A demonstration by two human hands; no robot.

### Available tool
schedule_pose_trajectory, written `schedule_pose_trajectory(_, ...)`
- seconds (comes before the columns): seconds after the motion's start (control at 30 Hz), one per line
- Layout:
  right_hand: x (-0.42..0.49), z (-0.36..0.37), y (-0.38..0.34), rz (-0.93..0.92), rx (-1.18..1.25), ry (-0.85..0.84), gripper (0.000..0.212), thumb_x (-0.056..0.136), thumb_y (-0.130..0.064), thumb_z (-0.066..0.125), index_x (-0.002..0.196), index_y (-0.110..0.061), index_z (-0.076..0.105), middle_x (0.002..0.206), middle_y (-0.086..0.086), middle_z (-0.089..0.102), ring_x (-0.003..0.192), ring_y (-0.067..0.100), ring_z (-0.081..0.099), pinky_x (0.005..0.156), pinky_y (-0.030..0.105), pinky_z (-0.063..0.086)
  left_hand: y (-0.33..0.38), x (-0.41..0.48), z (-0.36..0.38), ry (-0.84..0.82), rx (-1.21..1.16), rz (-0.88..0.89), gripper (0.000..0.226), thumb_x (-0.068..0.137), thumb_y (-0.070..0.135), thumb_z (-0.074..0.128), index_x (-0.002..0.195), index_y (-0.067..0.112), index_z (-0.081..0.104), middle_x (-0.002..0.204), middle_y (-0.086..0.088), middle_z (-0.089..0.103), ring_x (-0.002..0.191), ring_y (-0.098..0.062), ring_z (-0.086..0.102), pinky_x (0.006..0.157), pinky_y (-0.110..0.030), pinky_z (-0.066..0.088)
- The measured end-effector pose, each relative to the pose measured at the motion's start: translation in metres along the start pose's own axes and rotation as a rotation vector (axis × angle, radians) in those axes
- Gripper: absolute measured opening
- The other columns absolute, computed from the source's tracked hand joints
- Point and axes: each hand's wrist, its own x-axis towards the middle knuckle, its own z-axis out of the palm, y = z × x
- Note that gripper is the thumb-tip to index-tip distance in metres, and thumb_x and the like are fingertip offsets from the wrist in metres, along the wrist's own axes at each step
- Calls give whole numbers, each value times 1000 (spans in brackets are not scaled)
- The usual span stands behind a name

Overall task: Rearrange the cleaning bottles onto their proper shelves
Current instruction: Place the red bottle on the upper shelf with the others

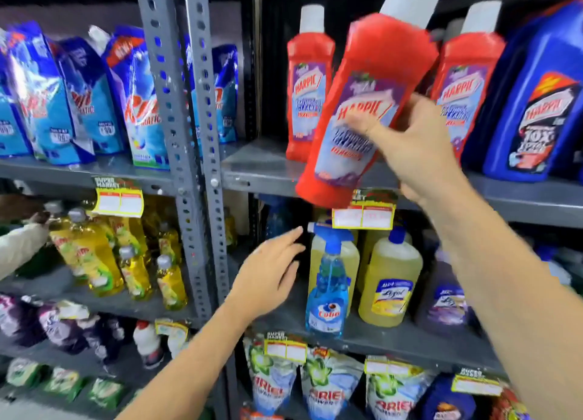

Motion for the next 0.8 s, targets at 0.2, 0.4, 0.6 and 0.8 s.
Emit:
schedule_pose_trajectory(0.2, 69, -43, -5, -45, -217, 80, 29, 83, -15, 77, 109, -4, 69, 105, 8, 72, 84, 5, 70, 81, 22, 57, 0, 92, -59, 164, 191, 79, 41, 97, 20, 53, 135, 6, 50, 152, -12, 41, 137, -27, 40, 114, -40, 30)
schedule_pose_trajectory(0.4, 87, -56, 33, 82, -340, 63, 23, 83, -19, 78, 103, -15, 69, 93, 0, 69, 58, -20, 59, 55, 5, 48, -6, 106, -57, -54, 383, 7, 55, 96, 53, 44, 139, 19, 48, 146, -2, 51, 134, -23, 45, 106, -47, 34)
schedule_pose_trajectory(0.6, 89, -60, 49, 171, -272, 84, 38, 80, -28, 81, 111, -14, 65, 108, 2, 72, 92, 11, 69, 79, 26, 57, -4, 103, -51, 5, 364, -13, 61, 92, 61, 38, 137, 20, 51, 142, -1, 54, 132, -22, 46, 107, -47, 33)
schedule_pose_trajectory(0.8, 64, -73, 69, 355, -340, -123, 64, 67, -15, 89, 123, -15, 58, 114, 1, 70, 101, 12, 67, 83, 24, 53, -7, 103, -47, 24, 343, -19, 58, 93, 59, 42, 137, 23, 49, 142, 1, 53, 133, -20, 44, 109, -44, 30)
